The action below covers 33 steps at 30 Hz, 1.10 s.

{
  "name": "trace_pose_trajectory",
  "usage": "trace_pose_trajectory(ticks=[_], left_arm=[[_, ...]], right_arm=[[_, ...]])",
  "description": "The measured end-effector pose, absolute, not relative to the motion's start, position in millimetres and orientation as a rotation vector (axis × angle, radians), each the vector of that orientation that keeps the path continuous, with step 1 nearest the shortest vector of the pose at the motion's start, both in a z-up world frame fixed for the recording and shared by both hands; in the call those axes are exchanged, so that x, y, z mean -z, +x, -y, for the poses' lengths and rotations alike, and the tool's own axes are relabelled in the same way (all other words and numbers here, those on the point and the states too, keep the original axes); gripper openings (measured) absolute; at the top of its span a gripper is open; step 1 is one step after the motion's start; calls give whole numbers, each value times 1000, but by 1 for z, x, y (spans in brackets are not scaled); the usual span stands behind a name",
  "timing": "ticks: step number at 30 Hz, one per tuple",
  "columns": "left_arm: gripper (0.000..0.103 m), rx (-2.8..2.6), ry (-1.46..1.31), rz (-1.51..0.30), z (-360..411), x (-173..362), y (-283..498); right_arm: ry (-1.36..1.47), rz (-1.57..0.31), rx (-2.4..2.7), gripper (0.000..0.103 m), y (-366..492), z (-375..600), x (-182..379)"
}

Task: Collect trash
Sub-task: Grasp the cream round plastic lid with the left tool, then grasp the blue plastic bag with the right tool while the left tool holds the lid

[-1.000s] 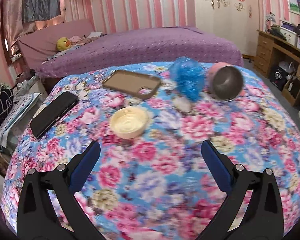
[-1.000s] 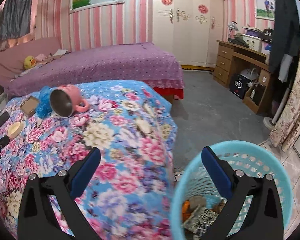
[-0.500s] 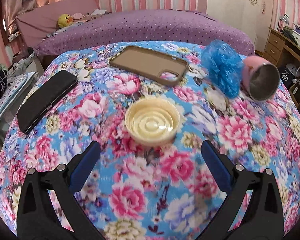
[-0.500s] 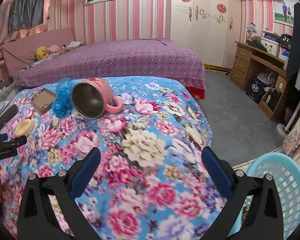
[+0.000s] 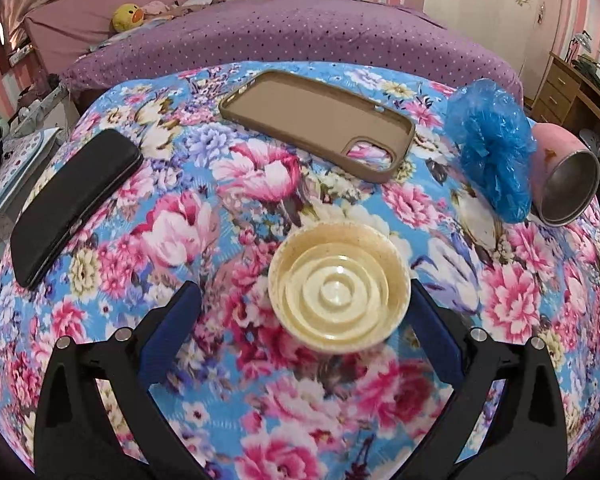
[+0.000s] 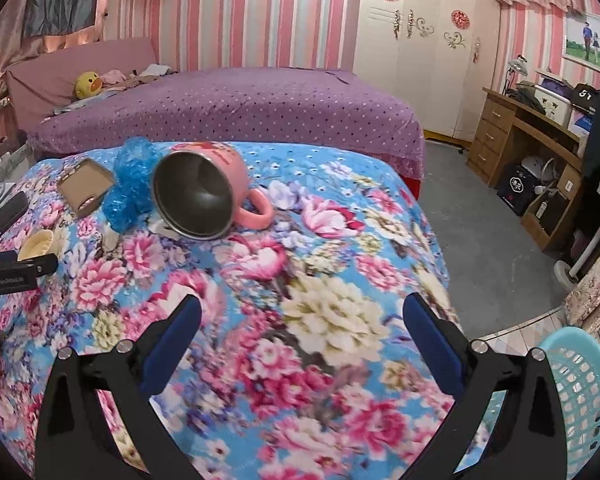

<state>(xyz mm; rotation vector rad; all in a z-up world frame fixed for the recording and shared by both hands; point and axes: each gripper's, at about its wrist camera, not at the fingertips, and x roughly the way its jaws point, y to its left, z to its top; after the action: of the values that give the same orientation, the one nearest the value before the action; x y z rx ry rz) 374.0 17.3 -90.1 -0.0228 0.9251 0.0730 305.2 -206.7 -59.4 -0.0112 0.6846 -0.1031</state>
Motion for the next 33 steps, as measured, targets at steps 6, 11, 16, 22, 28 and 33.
trace_pose_trajectory(ticks=[6, 11, 16, 22, 28, 33], left_arm=[[60, -9, 44, -895, -5, 85, 377], [60, 18, 28, -893, -6, 81, 375], [60, -35, 6, -846, -38, 67, 374], [60, -127, -11, -829, -85, 61, 380], [60, -176, -72, -819, -122, 52, 380], [60, -195, -105, -814, -135, 50, 378]], right_arm=[[-31, -687, 74, 98, 324, 182, 53], [-41, -637, 26, 98, 338, 153, 28], [-117, -593, -7, 98, 355, 119, 2], [-220, -567, -78, 98, 389, 69, -19], [-329, -639, -95, 98, 424, 35, -1], [-359, -716, -87, 98, 445, 30, 22]])
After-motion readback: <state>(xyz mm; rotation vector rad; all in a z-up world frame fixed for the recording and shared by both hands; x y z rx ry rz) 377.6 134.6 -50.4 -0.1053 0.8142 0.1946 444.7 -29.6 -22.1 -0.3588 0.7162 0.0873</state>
